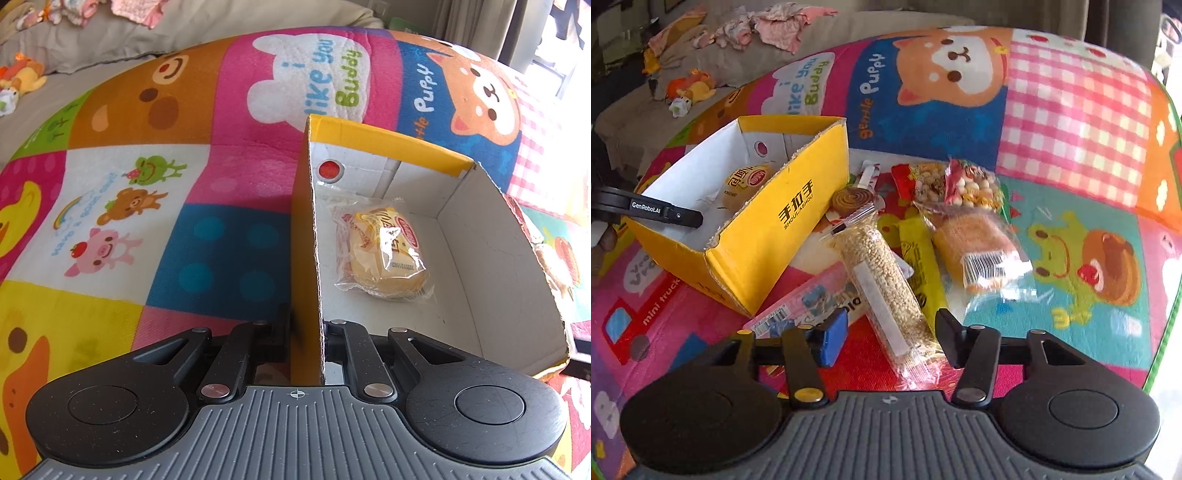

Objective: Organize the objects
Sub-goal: 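Reach the right gripper to the pink Volcano candy box and grasp it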

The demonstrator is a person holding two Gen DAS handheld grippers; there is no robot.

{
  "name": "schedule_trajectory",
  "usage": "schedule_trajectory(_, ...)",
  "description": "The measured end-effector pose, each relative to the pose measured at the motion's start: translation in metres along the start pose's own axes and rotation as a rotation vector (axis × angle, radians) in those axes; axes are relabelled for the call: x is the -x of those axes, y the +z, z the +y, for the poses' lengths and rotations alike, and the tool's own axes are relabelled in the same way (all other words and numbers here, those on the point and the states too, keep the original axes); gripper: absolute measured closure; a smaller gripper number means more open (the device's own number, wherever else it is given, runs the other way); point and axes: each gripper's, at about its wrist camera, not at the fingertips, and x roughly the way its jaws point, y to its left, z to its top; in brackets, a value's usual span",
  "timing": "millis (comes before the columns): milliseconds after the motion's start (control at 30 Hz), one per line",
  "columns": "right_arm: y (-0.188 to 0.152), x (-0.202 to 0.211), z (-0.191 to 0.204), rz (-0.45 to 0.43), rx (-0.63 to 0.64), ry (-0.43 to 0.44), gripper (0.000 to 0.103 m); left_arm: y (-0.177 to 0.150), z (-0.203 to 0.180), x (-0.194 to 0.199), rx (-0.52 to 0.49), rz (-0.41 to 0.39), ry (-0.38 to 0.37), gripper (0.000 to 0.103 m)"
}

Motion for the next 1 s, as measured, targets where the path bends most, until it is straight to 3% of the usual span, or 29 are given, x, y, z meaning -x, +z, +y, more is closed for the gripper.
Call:
schedule_trajectory(67, -0.009, 0.008, -0.005, 0.022, -0.068, 0.052, 0.068, -0.001, -0.002, 0.0, -0.009, -0.005, 0.001, 0.092)
schedule_trajectory(167, -0.025, 0.018, -0.005, 0.085, -0.167, 0.165, 0.071, -0.001, -0.004, -0.001, -0.015, -0.009, -0.003, 0.092)
schedule_trajectory(300, -0.037, 0.027, 0.009, 0.113, -0.143, 0.124, 0.071, -0.002, -0.003, 0.0, -0.012, -0.009, -0.011, 0.092)
schedule_trajectory(400, -0.034, 0.036, 0.015, 0.061, -0.122, 0.07, 0.07, -0.002, -0.002, 0.0, -0.009, -0.01, -0.013, 0.092)
schedule_trajectory(500, -0.023, 0.042, 0.014, 0.007, -0.155, 0.096, 0.069, -0.002, -0.003, -0.001, -0.005, -0.012, -0.013, 0.092)
schedule_trajectory(600, -0.007, 0.035, 0.017, -0.021, -0.205, 0.136, 0.063, -0.003, -0.002, 0.0, -0.002, -0.013, -0.016, 0.092)
schedule_trajectory(733, 0.005, 0.01, 0.021, -0.022, -0.295, 0.102, 0.031, -0.003, -0.002, 0.0, 0.001, -0.012, -0.018, 0.092)
schedule_trajectory(933, 0.016, -0.021, 0.022, -0.009, -0.394, 0.083, 0.032, -0.003, -0.002, 0.0, 0.005, -0.013, -0.021, 0.092)
schedule_trajectory(1000, 0.017, -0.029, 0.021, 0.012, -0.393, 0.076, 0.043, -0.003, -0.001, 0.0, 0.007, -0.012, -0.024, 0.091)
